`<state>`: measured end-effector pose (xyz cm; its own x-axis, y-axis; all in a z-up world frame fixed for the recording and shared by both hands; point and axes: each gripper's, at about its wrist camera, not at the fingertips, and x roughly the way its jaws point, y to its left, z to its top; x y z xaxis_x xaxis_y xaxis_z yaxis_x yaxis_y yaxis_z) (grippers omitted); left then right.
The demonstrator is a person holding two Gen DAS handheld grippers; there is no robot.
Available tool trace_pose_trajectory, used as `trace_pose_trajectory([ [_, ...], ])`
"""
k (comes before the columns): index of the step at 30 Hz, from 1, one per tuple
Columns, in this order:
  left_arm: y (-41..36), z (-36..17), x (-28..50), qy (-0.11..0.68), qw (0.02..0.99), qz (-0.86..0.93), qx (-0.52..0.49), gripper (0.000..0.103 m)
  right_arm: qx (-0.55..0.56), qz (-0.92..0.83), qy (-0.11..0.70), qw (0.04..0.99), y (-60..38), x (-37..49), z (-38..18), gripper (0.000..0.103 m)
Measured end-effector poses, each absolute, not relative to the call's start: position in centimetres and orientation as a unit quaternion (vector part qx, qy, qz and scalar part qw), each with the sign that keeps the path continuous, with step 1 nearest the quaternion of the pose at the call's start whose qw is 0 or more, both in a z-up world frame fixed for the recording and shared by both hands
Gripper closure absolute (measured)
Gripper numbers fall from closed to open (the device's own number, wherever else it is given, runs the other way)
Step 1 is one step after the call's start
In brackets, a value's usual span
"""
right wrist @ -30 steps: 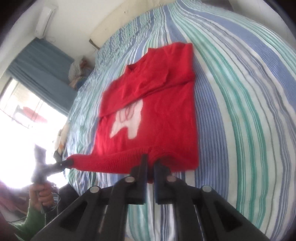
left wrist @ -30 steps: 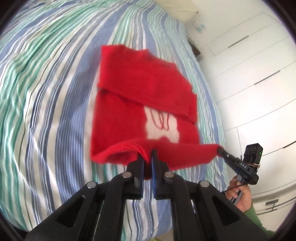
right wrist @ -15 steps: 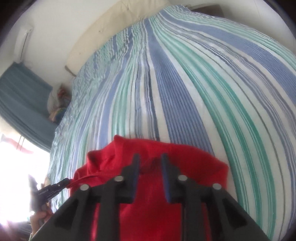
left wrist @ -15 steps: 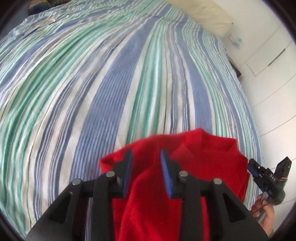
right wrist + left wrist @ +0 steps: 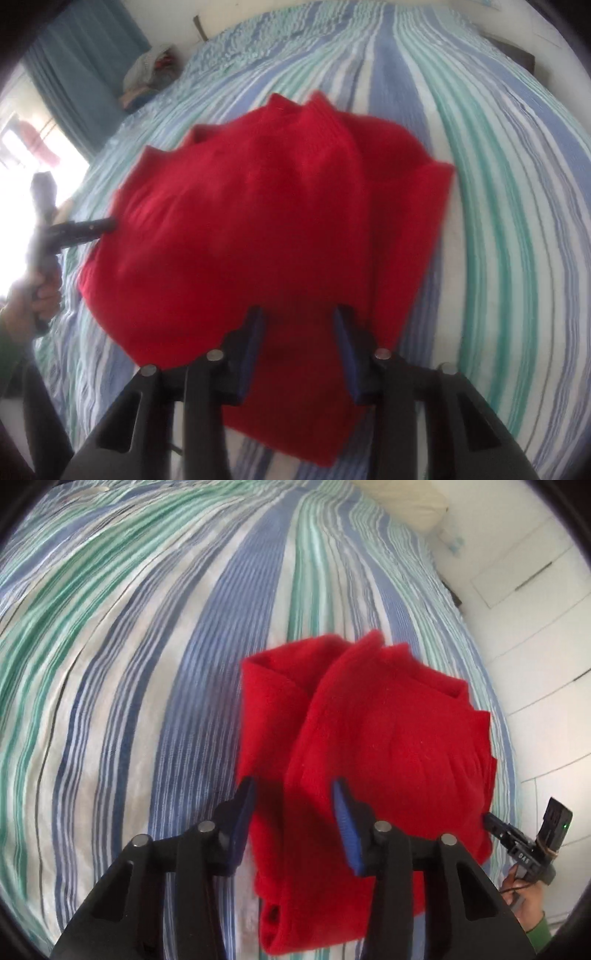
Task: Fold small clothes
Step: 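Fold the hem up over the body toward the collar and release both tools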
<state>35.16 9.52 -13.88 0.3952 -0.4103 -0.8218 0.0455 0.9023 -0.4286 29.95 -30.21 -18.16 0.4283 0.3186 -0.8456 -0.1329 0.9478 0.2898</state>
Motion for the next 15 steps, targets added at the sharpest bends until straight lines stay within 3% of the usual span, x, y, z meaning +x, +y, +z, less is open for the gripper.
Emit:
trace_pose_trajectory([
  [3, 8.3, -10.6, 30.9, 0.481, 0.853, -0.167, -0.116, 0.019, 0.095, 0.127, 0.473, 0.867, -30.4, 27.1, -14.6, 0.073],
  [4, 7.6, -10.4, 29.4, 0.472, 0.859, -0.175, -0.095, 0.015, 0.089, 0.148, 0.458, 0.872, -29.7, 26.4, -13.3, 0.067],
  [7, 6.1, -11.7, 25.4, 0.493, 0.851, -0.173, -0.054, 0.016, 0.078, 0.186, 0.442, 0.874, -27.6, 25.1, -12.8, 0.054],
  [9, 6.2, -12.8, 22.9, 0.507, 0.848, -0.151, -0.039, 0.016, 0.07, 0.165, 0.474, 0.862, -27.5, 25.0, -15.6, 0.054],
  [11, 7.1, -13.2, 20.2, 0.512, 0.849, -0.13, -0.038, 0.016, 0.057, 0.118, 0.52, 0.844, -28.4, 24.5, -18.8, 0.062],
  [15, 8.5, -13.6, 17.9, 0.488, 0.868, -0.086, -0.034, 0.016, 0.068, 0.087, 0.482, 0.869, -29.9, 19.6, -16.0, 0.061],
])
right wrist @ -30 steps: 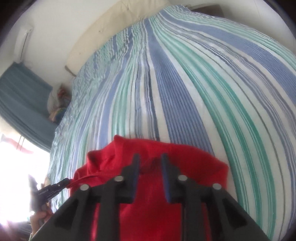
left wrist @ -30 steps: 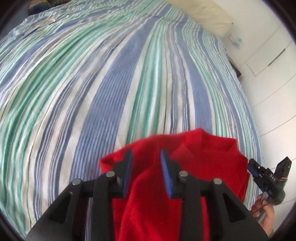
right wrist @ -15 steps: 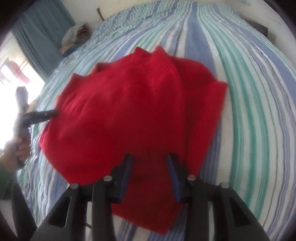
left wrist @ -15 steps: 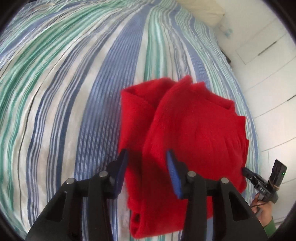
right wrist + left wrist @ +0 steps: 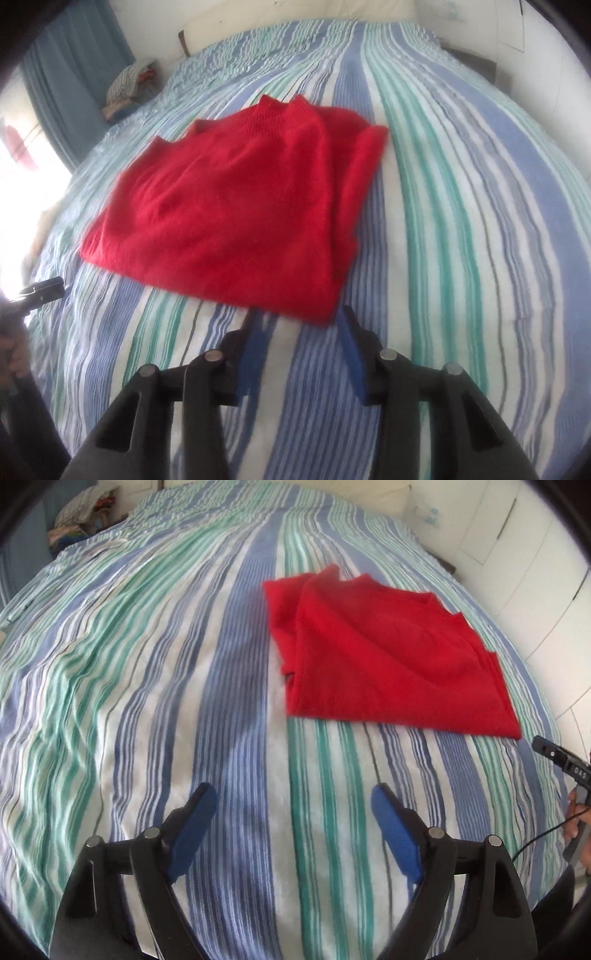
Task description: Fold small clothes
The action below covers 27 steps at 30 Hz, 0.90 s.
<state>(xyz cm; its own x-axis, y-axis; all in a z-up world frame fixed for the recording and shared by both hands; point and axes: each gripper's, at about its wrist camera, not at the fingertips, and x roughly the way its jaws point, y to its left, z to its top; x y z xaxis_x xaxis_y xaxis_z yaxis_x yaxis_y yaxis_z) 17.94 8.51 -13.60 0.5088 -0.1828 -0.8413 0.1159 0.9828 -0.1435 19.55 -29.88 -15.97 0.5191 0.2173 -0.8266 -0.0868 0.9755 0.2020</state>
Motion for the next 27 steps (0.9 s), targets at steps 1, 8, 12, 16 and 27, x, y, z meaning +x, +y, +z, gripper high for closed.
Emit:
trace_pose_trajectory([
  [1, 8.7, -13.8, 17.7, 0.479, 0.874, -0.075, -0.03, 0.015, 0.072, 0.097, 0.469, 0.875, -29.9, 18.4, -15.1, 0.058],
  [8, 9.2, -18.6, 17.4, 0.452, 0.891, -0.026, 0.025, 0.01, 0.093, 0.09, 0.495, 0.859, -29.8, 15.7, -19.8, 0.031],
  [12, 9.2, -19.0, 17.2, 0.436, 0.899, -0.028, 0.026, 0.001, 0.059, 0.086, 0.431, 0.896, -28.8, 13.6, -20.2, 0.031],
  [16, 9.0, -19.1, 17.5, 0.437, 0.899, -0.028, 0.026, 0.001, 0.034, 0.073, 0.42, 0.904, -28.1, 13.3, -20.4, 0.029],
  [27, 9.0, -19.4, 17.6, 0.436, 0.899, -0.034, 0.016, 0.001, 0.009, 0.058, 0.423, 0.904, -27.5, 13.8, -20.8, 0.026],
])
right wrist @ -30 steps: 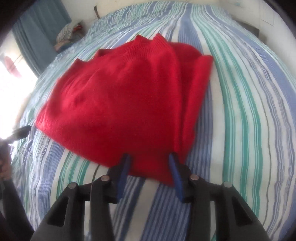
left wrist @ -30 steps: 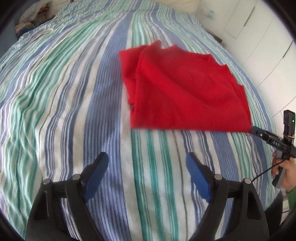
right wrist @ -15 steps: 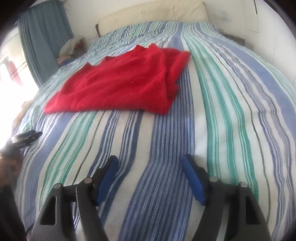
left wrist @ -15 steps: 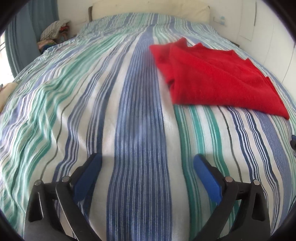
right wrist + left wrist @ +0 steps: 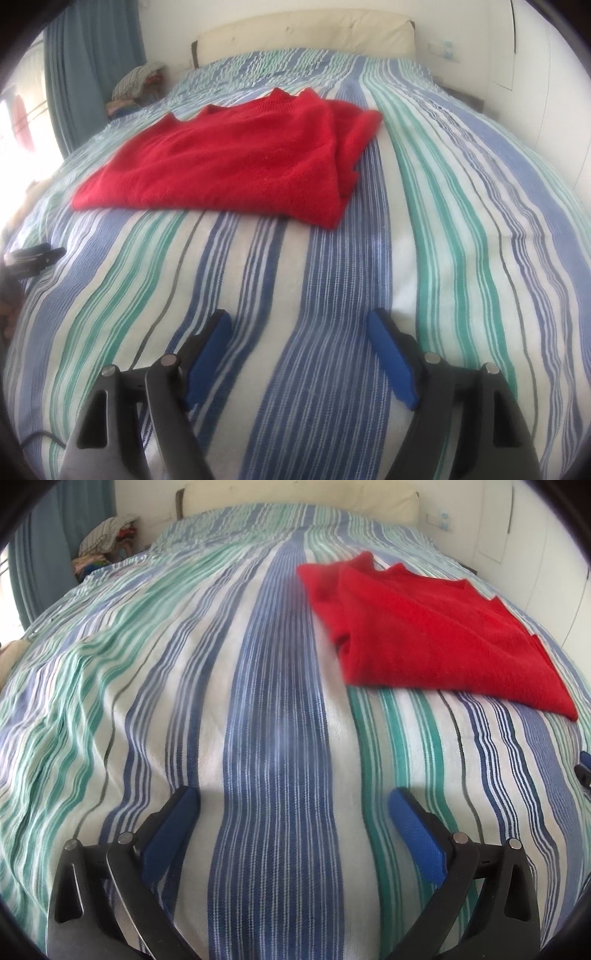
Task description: Fold small clothes
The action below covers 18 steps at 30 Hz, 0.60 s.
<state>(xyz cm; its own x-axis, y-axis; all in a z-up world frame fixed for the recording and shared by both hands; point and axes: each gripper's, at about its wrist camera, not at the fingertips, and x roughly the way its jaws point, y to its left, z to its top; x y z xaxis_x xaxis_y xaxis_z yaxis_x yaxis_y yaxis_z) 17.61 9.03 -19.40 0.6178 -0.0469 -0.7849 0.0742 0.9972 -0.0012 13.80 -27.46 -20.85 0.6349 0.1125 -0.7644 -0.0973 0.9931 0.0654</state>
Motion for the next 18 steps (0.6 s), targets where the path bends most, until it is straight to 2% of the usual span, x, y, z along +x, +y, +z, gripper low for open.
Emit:
trace_pose_trajectory([
  [18, 9.01, -19.41, 17.6, 0.436, 0.899, -0.033, 0.016, 0.001, -0.01, 0.047, 0.426, 0.904, -26.98, 13.86, -20.82, 0.025],
])
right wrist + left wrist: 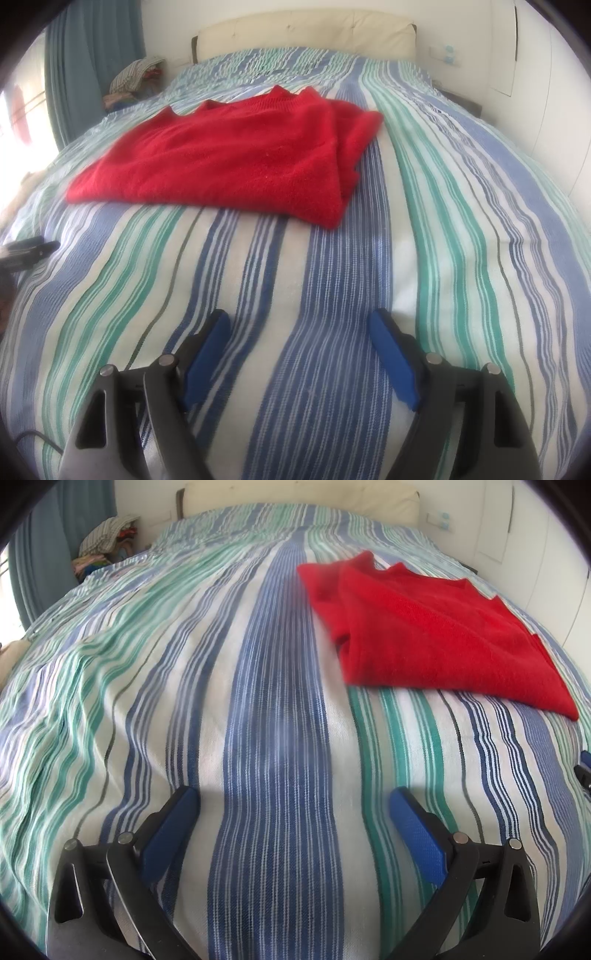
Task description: Fold small clothes
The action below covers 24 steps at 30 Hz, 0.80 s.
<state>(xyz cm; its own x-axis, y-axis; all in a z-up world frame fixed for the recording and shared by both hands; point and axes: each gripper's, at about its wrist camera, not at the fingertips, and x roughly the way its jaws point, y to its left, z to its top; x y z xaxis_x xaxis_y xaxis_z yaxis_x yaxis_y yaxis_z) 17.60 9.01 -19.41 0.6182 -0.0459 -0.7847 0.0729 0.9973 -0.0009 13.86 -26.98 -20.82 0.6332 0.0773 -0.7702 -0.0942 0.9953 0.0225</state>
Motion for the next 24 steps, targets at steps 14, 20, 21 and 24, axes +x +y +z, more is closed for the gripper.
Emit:
trace_pose_trajectory([
  [14, 9.1, -19.6, 17.6, 0.435, 0.9, -0.032, 0.017, 0.001, 0.016, 0.063, 0.421, 0.905, -27.8, 13.8, -20.8, 0.019],
  [20, 9.0, -19.6, 17.6, 0.435, 0.9, -0.031, 0.018, 0.001, 0.02, 0.069, 0.419, 0.905, -27.8, 13.8, -20.8, 0.017],
  [21, 9.0, -19.6, 17.6, 0.435, 0.9, -0.03, 0.018, 0.001, 0.02, 0.07, 0.419, 0.905, -27.8, 13.7, -20.8, 0.017],
  [24, 9.0, -19.6, 17.7, 0.439, 0.898, -0.03, 0.018, 0.001, 0.016, 0.068, 0.418, 0.906, -27.6, 13.7, -20.8, 0.016],
])
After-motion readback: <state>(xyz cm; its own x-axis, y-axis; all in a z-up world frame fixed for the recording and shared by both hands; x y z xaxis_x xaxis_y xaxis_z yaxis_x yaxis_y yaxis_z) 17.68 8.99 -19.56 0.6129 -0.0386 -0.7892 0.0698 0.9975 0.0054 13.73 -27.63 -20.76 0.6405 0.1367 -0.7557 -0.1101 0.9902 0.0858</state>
